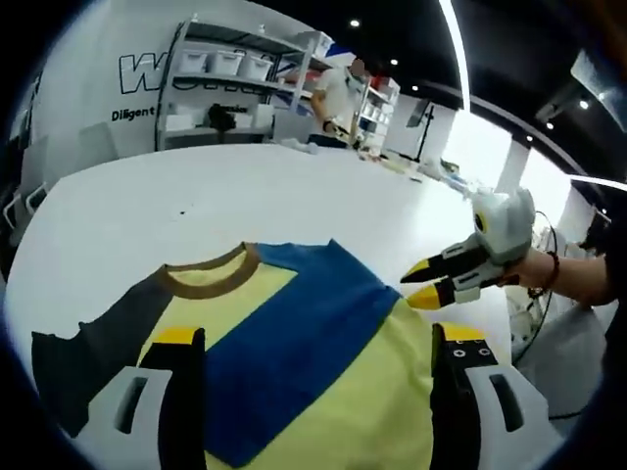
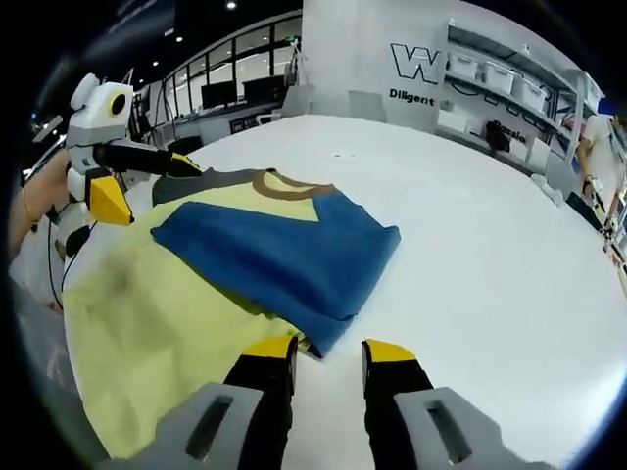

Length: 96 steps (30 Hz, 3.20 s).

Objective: Fold the garment on the visible template until the final outline fits inside the template.

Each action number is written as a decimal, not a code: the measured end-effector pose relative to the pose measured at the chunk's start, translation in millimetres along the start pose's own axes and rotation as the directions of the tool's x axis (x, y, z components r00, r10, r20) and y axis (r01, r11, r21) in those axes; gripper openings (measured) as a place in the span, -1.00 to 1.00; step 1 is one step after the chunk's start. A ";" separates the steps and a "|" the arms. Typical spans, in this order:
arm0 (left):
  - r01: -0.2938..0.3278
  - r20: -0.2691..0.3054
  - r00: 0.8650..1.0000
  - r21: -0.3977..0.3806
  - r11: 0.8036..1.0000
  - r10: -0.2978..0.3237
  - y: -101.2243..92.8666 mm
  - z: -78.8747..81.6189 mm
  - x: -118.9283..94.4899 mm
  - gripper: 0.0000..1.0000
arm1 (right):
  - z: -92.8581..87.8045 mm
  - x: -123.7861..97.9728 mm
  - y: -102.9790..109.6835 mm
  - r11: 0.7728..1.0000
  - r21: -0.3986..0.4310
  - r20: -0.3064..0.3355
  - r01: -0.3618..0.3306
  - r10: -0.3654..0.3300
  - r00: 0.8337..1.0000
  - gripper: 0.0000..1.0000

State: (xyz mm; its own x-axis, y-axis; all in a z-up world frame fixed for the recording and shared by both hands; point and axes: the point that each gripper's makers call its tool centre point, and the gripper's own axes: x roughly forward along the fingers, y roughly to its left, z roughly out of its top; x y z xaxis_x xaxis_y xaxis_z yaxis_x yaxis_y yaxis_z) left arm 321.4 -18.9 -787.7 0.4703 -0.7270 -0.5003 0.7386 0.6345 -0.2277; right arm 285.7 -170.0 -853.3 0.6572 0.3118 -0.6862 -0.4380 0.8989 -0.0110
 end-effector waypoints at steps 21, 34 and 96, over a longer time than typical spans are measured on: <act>0.055 -0.024 0.998 0.036 0.998 -0.054 -1.7 22.4 67.9 0.80 | -4.8 4.1 -0.2 1.000 -0.009 0.004 0.003 -0.003 1.000 -0.66; 0.057 -0.029 0.998 0.074 0.996 -0.055 -1.1 29.4 110.7 0.67 | -5.2 7.5 1.6 1.000 -0.022 0.007 0.013 -0.012 1.000 -0.71; 0.069 0.036 0.996 0.176 0.982 -0.076 -12.9 32.9 185.4 -0.40 | 0.5 11.1 -6.0 0.994 -0.095 0.027 0.060 -0.058 0.998 -1.00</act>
State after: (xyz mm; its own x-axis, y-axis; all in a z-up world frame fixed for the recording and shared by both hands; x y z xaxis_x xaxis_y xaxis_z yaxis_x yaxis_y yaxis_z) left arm 414.9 -170.5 -850.1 0.4297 -0.7821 -0.4514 0.8426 0.5270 -0.1112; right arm 295.9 -171.8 -860.5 0.6975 0.2674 -0.6648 -0.4538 0.8829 -0.1210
